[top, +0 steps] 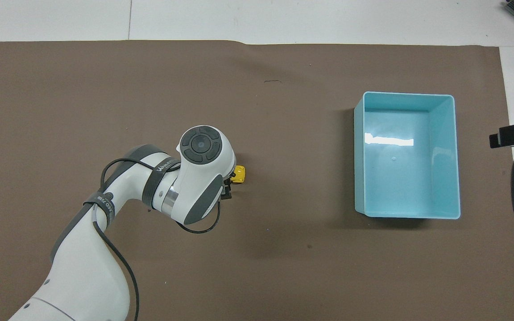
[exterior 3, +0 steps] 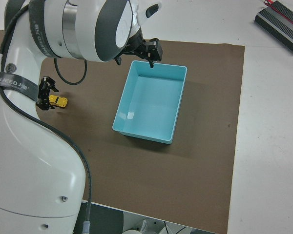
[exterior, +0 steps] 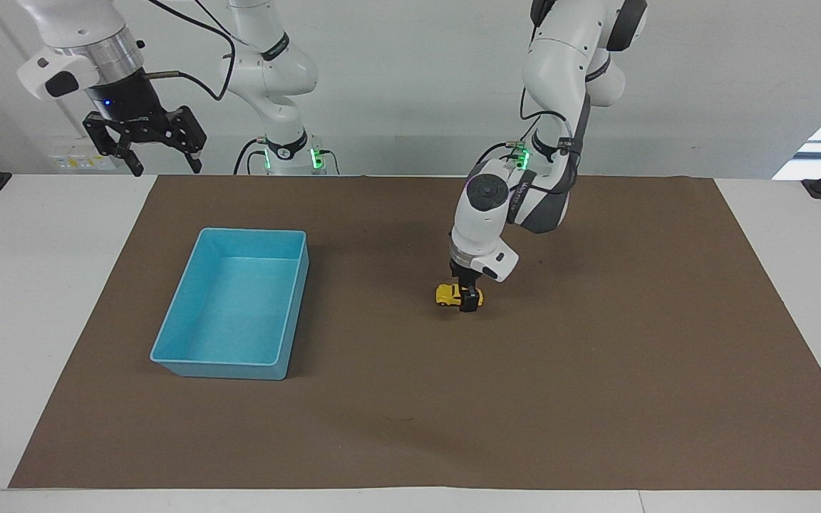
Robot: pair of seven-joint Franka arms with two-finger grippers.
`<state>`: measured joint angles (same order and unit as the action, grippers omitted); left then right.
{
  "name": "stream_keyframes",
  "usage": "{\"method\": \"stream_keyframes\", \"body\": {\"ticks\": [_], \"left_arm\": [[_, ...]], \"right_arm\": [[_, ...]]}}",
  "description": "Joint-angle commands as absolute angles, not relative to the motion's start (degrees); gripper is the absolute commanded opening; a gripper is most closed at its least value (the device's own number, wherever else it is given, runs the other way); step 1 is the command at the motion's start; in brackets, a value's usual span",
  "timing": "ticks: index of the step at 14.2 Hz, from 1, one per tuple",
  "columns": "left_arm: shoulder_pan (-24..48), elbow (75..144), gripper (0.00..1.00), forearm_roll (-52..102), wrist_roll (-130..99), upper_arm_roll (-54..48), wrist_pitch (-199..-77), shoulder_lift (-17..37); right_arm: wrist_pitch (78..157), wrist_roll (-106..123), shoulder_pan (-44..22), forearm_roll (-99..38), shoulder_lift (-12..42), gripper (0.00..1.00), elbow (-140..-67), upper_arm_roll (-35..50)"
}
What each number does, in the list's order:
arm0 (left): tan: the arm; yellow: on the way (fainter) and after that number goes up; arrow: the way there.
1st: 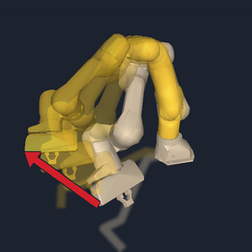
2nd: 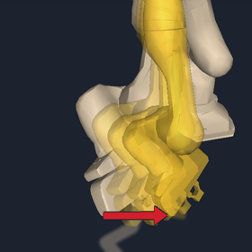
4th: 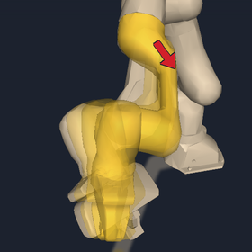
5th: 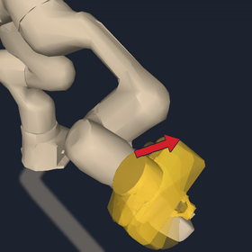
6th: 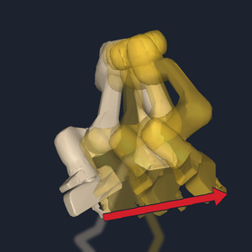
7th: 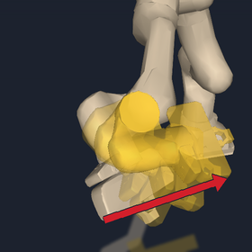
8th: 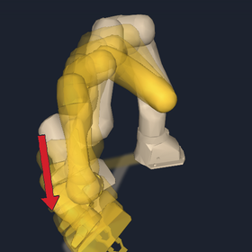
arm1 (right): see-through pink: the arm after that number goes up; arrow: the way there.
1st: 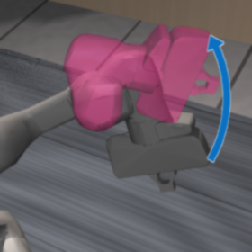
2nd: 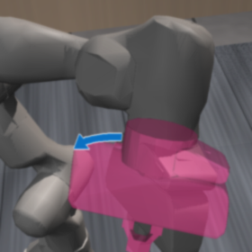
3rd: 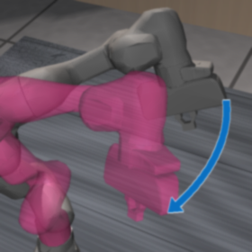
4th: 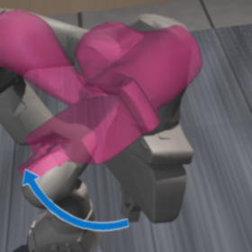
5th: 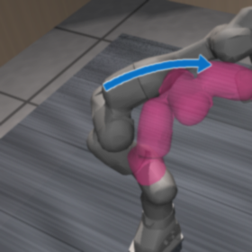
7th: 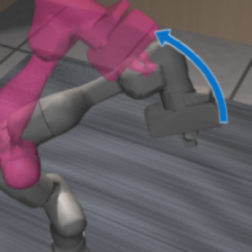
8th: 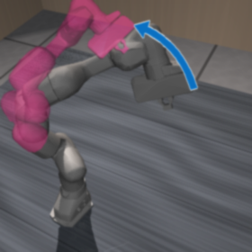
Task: Wind up and store yellow beetle car
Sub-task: 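Lower the left gripper and press down on the yellow car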
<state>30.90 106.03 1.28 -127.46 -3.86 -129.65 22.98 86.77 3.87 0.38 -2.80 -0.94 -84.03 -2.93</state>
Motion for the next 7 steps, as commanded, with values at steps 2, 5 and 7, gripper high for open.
{"method": "stream_keyframes", "body": {"ticks": [2, 5, 7], "left_arm": [[31.9, 107.31, 0.52, 0.53, -128.76, -2.9, -130.96, 22.24], [31.99, 107.31, 0.12, 0.53, -128.41, -2.9, -131.22, 22.24], [31.99, 107.31, 0.03, 0.44, -128.41, -2.9, -131.13, 22.24]], "right_arm": [[86.57, 3.16, 0.88, -2.11, -1.76, 1.0, -84.55, -2.46], [86.57, 3.25, 0.79, -2.2, -1.76, 1.0, -84.64, -2.37], [86.57, 3.16, 0.79, -2.11, -1.76, 1.0, -84.64, -2.46]]}}
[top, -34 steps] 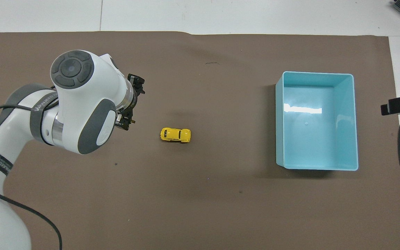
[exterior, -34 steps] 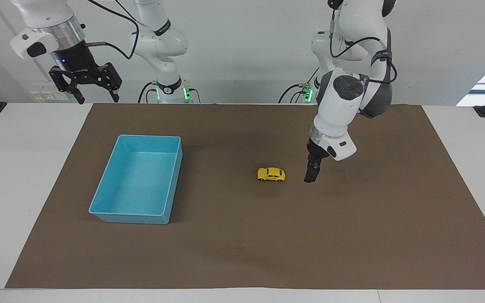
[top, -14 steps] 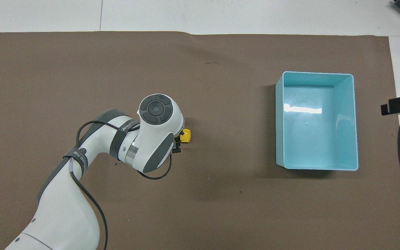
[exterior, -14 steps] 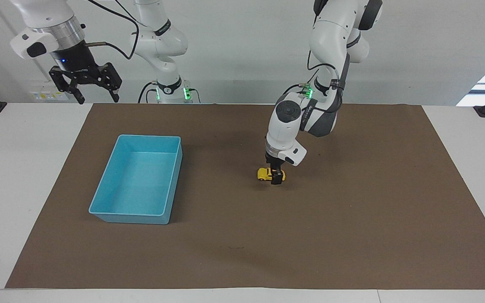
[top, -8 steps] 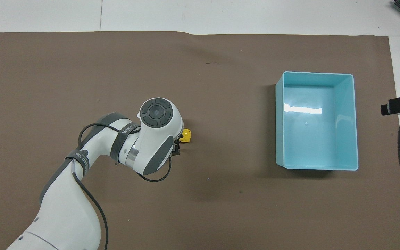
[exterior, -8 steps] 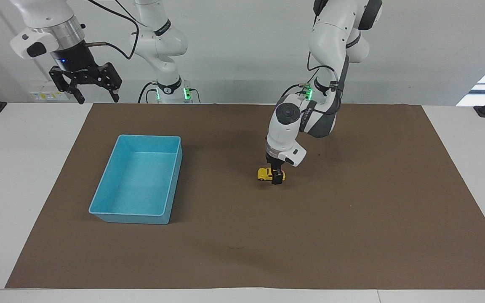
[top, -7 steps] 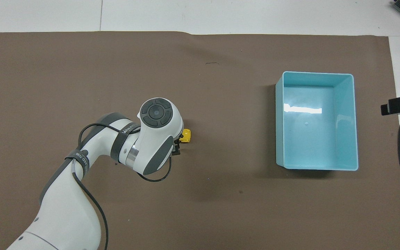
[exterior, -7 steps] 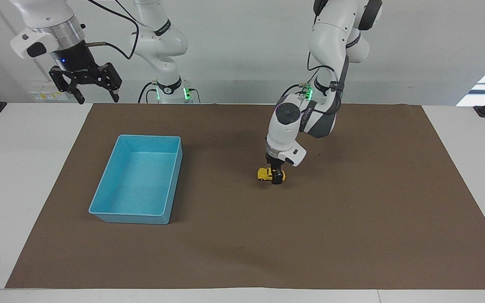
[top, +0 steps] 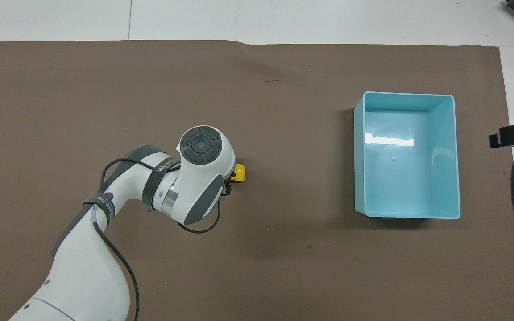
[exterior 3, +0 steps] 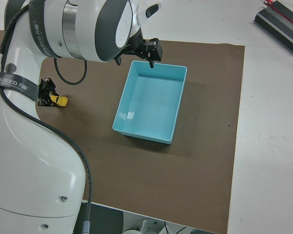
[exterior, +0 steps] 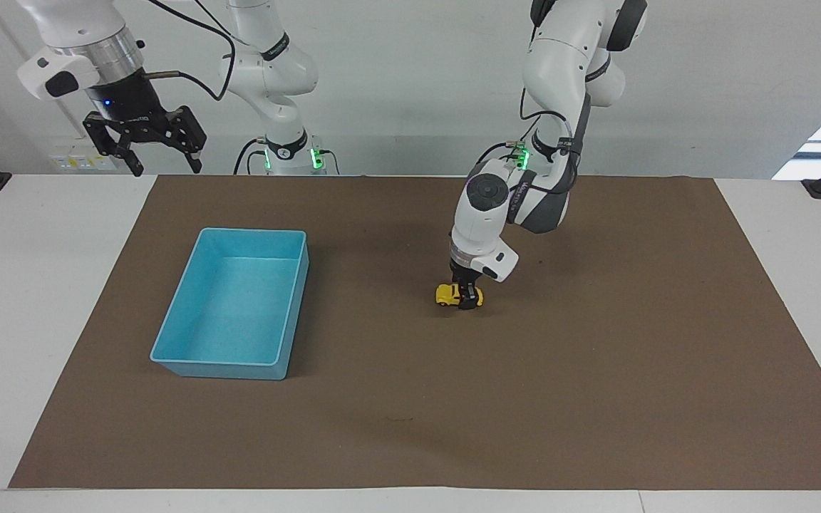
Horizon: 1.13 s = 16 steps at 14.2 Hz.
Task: Wind up and store yellow beetle car
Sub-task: 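Lower the left gripper and press down on the yellow car, then drag the car back toward the robot with the left gripper, then release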
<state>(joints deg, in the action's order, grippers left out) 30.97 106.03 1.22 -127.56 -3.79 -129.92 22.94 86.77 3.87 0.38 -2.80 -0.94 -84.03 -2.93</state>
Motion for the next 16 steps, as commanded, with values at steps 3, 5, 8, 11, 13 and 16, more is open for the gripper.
{"method": "stream_keyframes", "body": {"ticks": [3, 5, 8, 11, 13, 16], "left_arm": [[31.91, 107.31, 0.02, 0.44, -128.41, -2.9, -131.31, 22.24], [31.82, 107.4, 0.02, 0.44, -128.32, -2.9, -131.31, 22.24], [30.94, 107.49, 0.02, 0.44, -127.88, -2.9, -131.22, 22.24], [29.97, 108.54, 0.02, 0.44, -126.91, -2.46, -131.13, 22.15], [28.31, 108.81, 0.02, -0.08, -125.69, -2.11, -130.52, 22.15], [27.07, 108.81, 0.02, -0.88, -125.51, -2.11, -129.64, 22.06]], "right_arm": [[86.57, 3.16, 0.88, -2.11, -1.76, 1.0, -84.64, -2.46], [86.57, 3.16, 0.88, -2.11, -1.76, 1.0, -84.64, -2.37], [86.57, 3.16, 0.79, -2.2, -1.76, 1.0, -84.64, -2.37], [86.57, 3.16, 0.79, -2.11, -1.76, 1.0, -84.64, -2.37], [86.57, 3.16, 0.79, -2.11, -1.76, 1.0, -84.55, -2.37], [86.57, 3.16, 0.79, -2.11, -1.67, 1.0, -84.64, -2.46]]}}
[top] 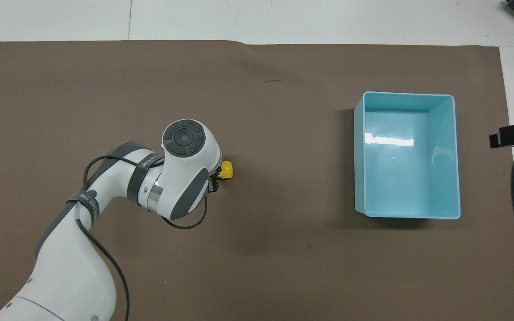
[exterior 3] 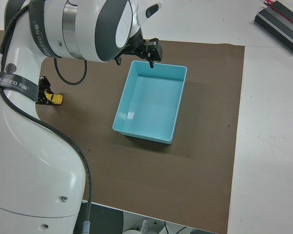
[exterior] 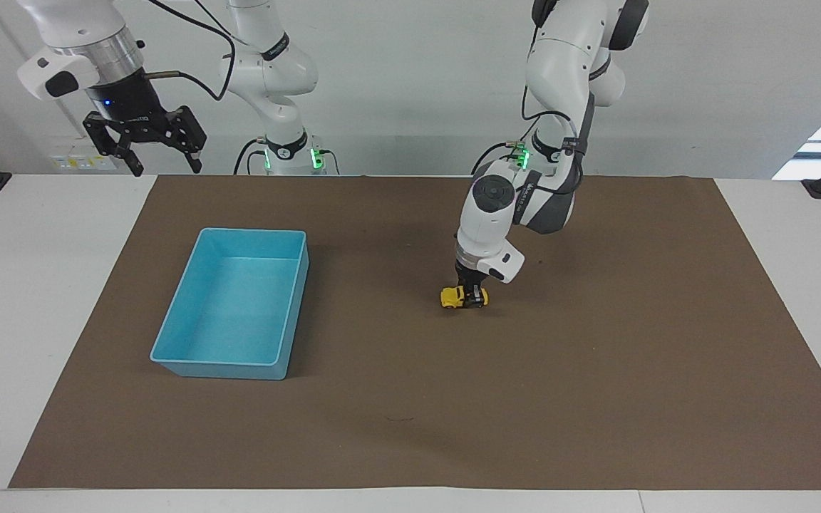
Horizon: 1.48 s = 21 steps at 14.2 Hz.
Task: Wind up and store yellow beetle car
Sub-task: 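Drag the car back toward the robot with the left gripper, then release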
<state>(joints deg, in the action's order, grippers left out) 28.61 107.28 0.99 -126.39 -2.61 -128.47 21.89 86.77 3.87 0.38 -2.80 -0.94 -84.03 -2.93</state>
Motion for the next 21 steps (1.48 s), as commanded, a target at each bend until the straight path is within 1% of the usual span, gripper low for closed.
{"method": "stream_keyframes", "body": {"ticks": [1, 8, 14, 16, 19, 20, 21], "left_arm": [[26.46, 108.9, 0.02, -1.31, -125.51, -2.11, -129.64, 22.06], [22.77, 109.6, 0.02, -2.02, -122.08, -2.02, -128.23, 21.62], [21.8, 109.6, 0.02, -2.89, -121.38, -1.76, -126.83, 21.36], [21.53, 109.51, 0.04, -2.99, -121.38, -1.76, -126.74, 21.36], [21.53, 109.42, 0.14, -2.99, -120.94, -1.76, -126.65, 20.83], [21.45, 109.51, 0.21, -2.99, -120.5, -1.76, -126.48, 20.31], [21.01, 109.42, 0.33, -2.99, -120.32, -1.76, -125.78, 20.22]], "right_arm": [[86.57, 3.16, 0.79, -2.2, -1.76, 1.0, -84.64, -2.37], [86.57, 3.16, 0.79, -2.2, -1.76, 1.0, -84.64, -2.37], [86.57, 3.16, 0.79, -2.11, -1.76, 1.0, -84.55, -2.37], [86.57, 3.25, 0.79, -2.11, -1.76, 1.0, -84.64, -2.46], [86.57, 3.16, 0.79, -2.2, -1.76, 1.0, -84.55, -2.46], [86.57, 3.16, 0.79, -2.11, -1.76, 1.0, -84.64, -2.37], [86.57, 3.16, 0.79, -2.11, -1.76, 1.0, -84.64, -2.37]]}}
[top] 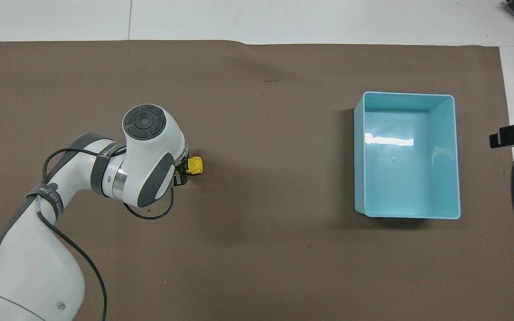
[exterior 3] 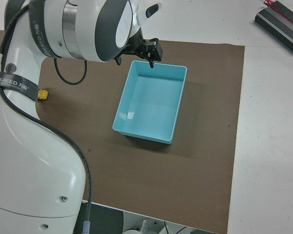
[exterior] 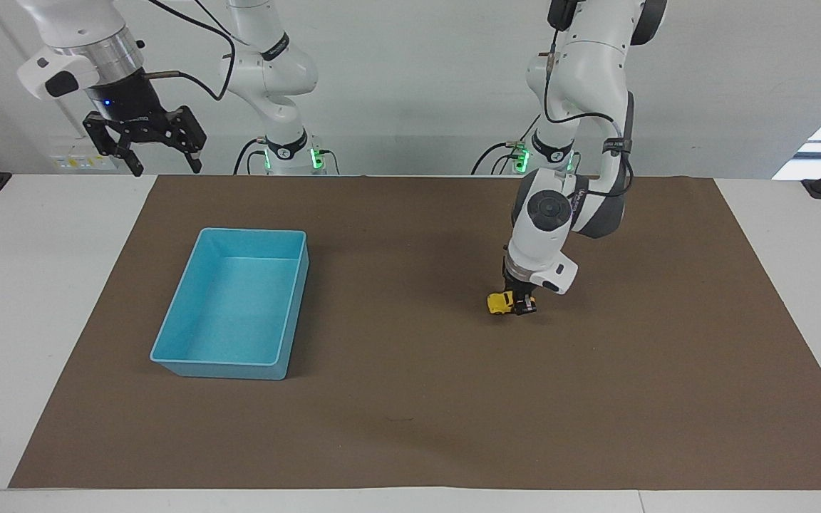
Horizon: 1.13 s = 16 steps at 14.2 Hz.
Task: Wind up and store yellow beetle car
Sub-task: 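Drag the car back toward the robot with the left gripper, then release, then lift the left gripper away as the car rolls toward the box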
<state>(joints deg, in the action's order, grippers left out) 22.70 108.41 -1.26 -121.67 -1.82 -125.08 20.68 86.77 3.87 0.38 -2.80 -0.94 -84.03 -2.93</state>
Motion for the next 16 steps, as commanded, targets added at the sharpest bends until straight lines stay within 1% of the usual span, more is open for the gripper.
{"method": "stream_keyframes", "body": {"ticks": [1, 2, 16], "left_arm": [[21.01, 109.42, 0.69, -2.99, -119.89, -1.76, -125.68, 20.21], [21.01, 109.42, 1.0, -2.99, -119.45, -1.76, -125.68, 20.21], [20.92, 108.63, 1.0, -2.99, -119.44, -1.76, -124.72, 19.69]], "right_arm": [[86.57, 3.16, 0.88, -2.11, -1.76, 1.0, -84.64, -2.37], [86.57, 3.16, 0.79, -2.11, -1.76, 1.0, -84.64, -2.37], [86.57, 3.16, 0.79, -2.11, -1.76, 1.0, -84.55, -2.37]]}}
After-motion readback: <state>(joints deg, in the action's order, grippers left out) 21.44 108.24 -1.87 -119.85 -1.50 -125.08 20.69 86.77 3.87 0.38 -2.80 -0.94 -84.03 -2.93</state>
